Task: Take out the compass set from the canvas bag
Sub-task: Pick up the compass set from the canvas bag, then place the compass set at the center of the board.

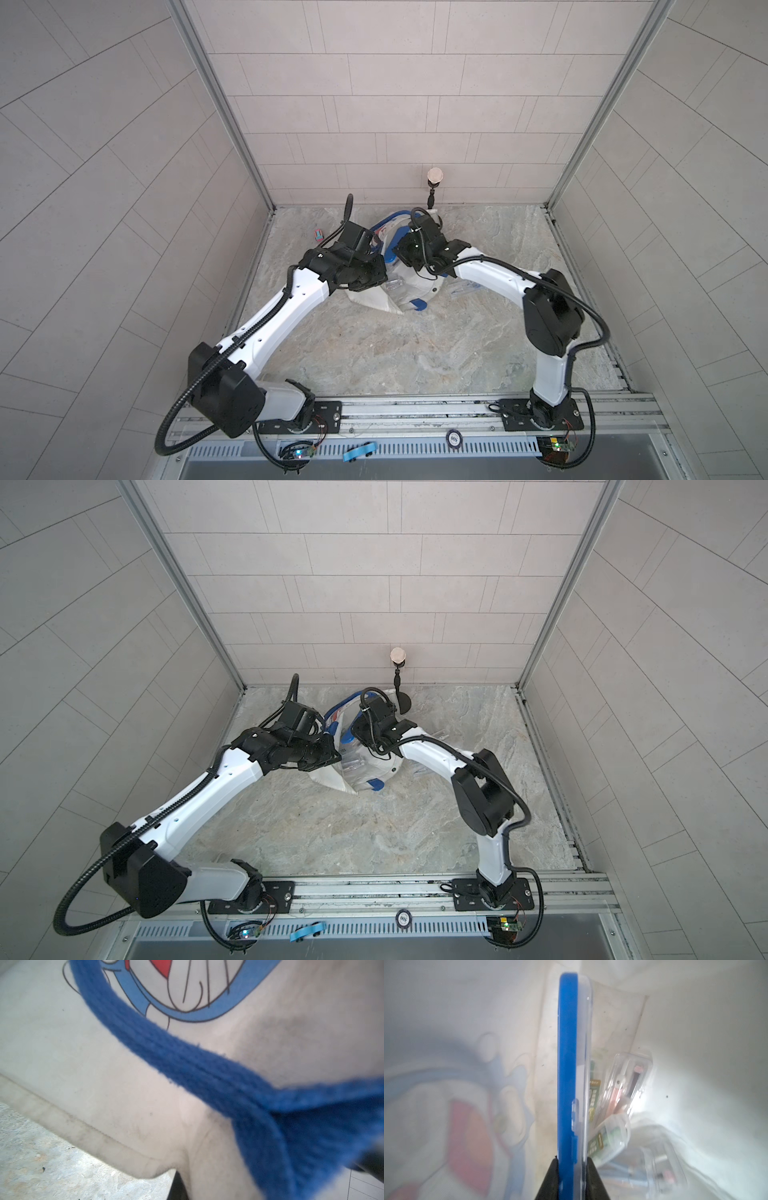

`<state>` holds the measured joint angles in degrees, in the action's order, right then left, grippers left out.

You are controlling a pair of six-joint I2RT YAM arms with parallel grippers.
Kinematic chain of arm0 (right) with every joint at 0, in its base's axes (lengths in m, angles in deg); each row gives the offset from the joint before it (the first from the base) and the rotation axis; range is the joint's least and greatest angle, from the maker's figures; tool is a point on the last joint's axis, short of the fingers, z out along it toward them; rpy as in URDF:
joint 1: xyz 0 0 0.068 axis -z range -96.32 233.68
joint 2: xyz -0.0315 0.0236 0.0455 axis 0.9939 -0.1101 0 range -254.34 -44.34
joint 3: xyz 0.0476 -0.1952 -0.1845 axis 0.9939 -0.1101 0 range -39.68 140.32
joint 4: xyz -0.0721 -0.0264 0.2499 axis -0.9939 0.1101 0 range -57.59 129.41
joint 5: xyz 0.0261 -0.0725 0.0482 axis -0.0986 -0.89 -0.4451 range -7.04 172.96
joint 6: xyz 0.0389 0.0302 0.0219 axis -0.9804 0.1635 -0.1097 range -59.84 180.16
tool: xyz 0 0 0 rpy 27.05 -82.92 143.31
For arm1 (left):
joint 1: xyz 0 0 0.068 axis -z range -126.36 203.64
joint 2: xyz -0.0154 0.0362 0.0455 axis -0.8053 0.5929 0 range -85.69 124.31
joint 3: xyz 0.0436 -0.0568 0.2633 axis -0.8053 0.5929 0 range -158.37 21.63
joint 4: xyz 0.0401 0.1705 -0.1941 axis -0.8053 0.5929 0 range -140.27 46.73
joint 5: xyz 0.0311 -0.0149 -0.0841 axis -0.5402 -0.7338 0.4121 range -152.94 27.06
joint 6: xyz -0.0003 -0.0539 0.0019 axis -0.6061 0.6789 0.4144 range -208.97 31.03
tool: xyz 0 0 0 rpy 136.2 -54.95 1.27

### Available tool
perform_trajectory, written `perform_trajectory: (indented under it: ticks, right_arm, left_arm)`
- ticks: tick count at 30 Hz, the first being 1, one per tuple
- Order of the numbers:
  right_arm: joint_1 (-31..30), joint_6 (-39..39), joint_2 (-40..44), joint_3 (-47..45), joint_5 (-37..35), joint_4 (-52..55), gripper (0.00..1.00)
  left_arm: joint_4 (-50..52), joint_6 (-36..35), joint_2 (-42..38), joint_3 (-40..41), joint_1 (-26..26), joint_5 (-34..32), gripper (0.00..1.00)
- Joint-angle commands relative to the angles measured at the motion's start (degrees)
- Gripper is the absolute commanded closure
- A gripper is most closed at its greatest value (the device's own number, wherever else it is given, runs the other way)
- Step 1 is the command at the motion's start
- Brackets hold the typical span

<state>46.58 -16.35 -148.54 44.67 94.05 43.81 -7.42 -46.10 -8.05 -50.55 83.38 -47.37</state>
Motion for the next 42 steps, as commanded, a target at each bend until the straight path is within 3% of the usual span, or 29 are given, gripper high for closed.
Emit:
perform_trajectory:
  ticks: [1, 9, 13, 16, 21, 27, 32, 38, 40, 42]
  right_arm:
    - [-0.26, 4.09, 9.73, -5.78, -2.42, 4.89, 0.9]
    - [2.85, 10.31, 30.46, -18.55, -7.85, 15.95, 0.89]
    - [11.57, 11.79, 38.52, -25.88, -9.5, 15.92, 0.87]
    - [21.35, 12.59, 40.1, -30.11, -5.87, 13.41, 0.86]
    - [33.48, 14.14, 33.35, -31.06, -0.79, 7.72, 0.86]
    - [40.16, 15.94, 17.55, -24.78, 3.18, 4.07, 0.86]
    - [41.94, 18.61, 5.92, -17.76, 5.07, 5.64, 0.87]
    - [42.28, 20.08, 1.33, -18.72, 5.51, 6.17, 0.84]
    - [42.42, 20.08, 1.53, -20.8, 5.52, 6.24, 0.78]
    - [42.38, 19.59, 3.36, -23.48, 5.18, 6.44, 0.65]
  left_arm:
    - [-0.26, 0.98, -1.46, 0.52, -0.21, -0.94, 1.0]
    - [-0.76, 1.98, -0.95, 1.06, -0.21, -0.64, 1.0]
    - [-0.72, 2.28, -1.41, 1.32, -0.21, -0.67, 1.0]
    - [-0.67, 2.56, -2.01, 1.58, -0.21, -0.69, 1.0]
    - [-0.68, 3.01, -2.75, 1.73, -0.21, -0.33, 1.0]
    - [-0.73, 3.18, -4.06, 1.96, -0.2, 0.12, 1.0]
    - [-1.44, 3.28, -4.89, 2.64, -0.05, 1.27, 1.0]
    - [-1.63, 3.1, -4.94, 2.83, -0.07, 1.71, 1.0]
    - [-1.8, 3.03, -5.03, 2.88, -0.12, 1.63, 1.0]
    - [-1.54, 2.63, -4.93, 2.5, -0.12, 1.77, 1.0]
